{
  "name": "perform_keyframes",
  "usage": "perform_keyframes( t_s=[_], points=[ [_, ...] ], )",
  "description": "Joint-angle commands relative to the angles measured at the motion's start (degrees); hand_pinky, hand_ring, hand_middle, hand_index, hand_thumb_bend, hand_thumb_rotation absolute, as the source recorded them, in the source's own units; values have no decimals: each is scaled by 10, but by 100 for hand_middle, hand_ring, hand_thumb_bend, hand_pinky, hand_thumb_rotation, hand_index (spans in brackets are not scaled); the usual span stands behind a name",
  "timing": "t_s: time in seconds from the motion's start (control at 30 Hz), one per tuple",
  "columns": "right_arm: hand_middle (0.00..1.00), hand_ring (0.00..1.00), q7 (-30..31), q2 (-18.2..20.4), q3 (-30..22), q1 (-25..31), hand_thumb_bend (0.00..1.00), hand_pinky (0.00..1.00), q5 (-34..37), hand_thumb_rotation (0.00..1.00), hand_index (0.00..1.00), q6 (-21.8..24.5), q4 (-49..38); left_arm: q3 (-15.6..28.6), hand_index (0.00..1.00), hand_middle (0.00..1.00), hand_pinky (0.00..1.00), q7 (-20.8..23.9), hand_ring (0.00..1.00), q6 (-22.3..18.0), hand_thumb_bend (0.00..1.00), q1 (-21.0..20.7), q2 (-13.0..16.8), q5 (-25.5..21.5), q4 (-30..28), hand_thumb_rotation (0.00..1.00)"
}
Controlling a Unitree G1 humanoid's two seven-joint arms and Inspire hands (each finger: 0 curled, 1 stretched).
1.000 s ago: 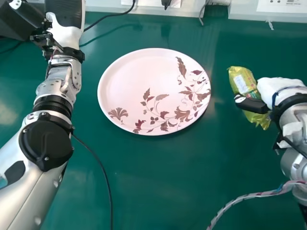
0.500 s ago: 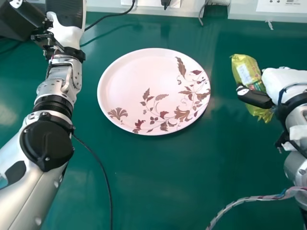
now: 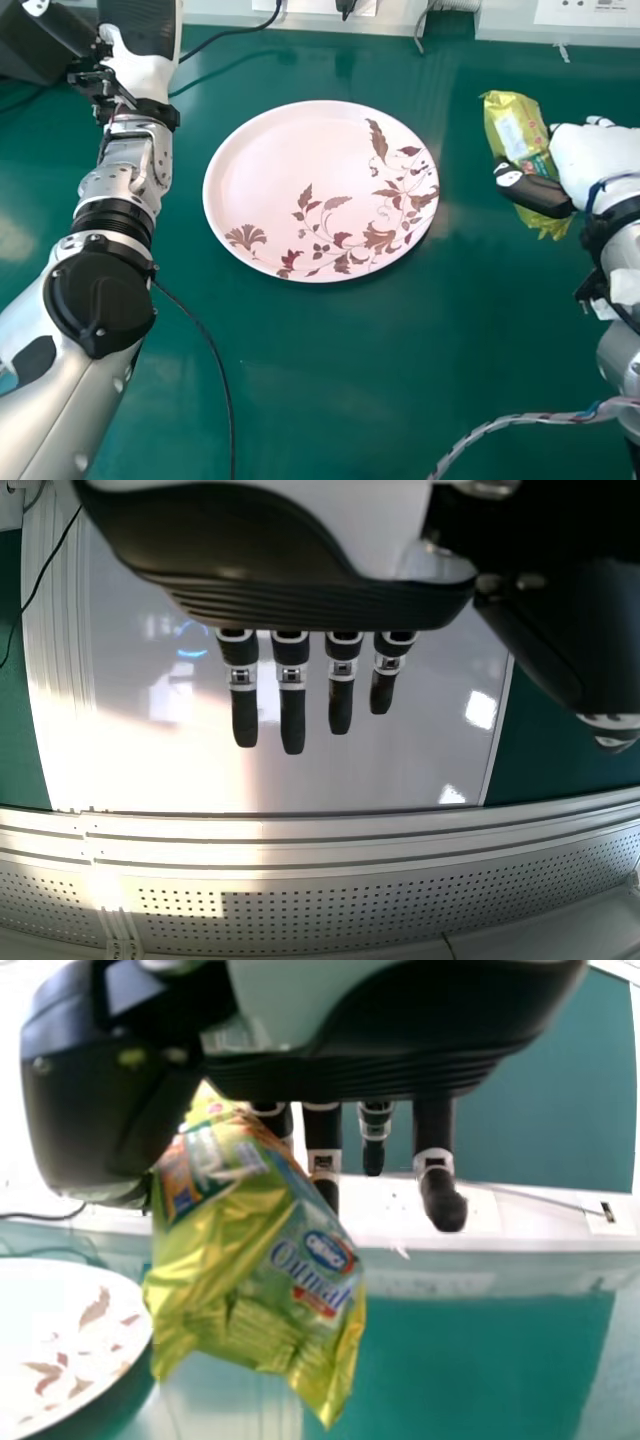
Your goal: Pick up biscuit and place it in the plate
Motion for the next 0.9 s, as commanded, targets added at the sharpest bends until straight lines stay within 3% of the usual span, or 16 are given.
perform_keyframes(
  t_s=[0.0, 0.87],
  points=[
    [46, 41, -17, 6, -7, 9, 49, 13, 5, 0, 50, -4, -15, -8, 100, 92, 77, -8, 83, -2, 100, -4, 2, 7, -2, 39],
    [47, 42, -192, 52, 4, 14, 49, 14, 31, 0, 50, -49, -10, -6, 100, 89, 74, -13, 77, -1, 98, -5, 1, 16, -1, 38]
  ],
)
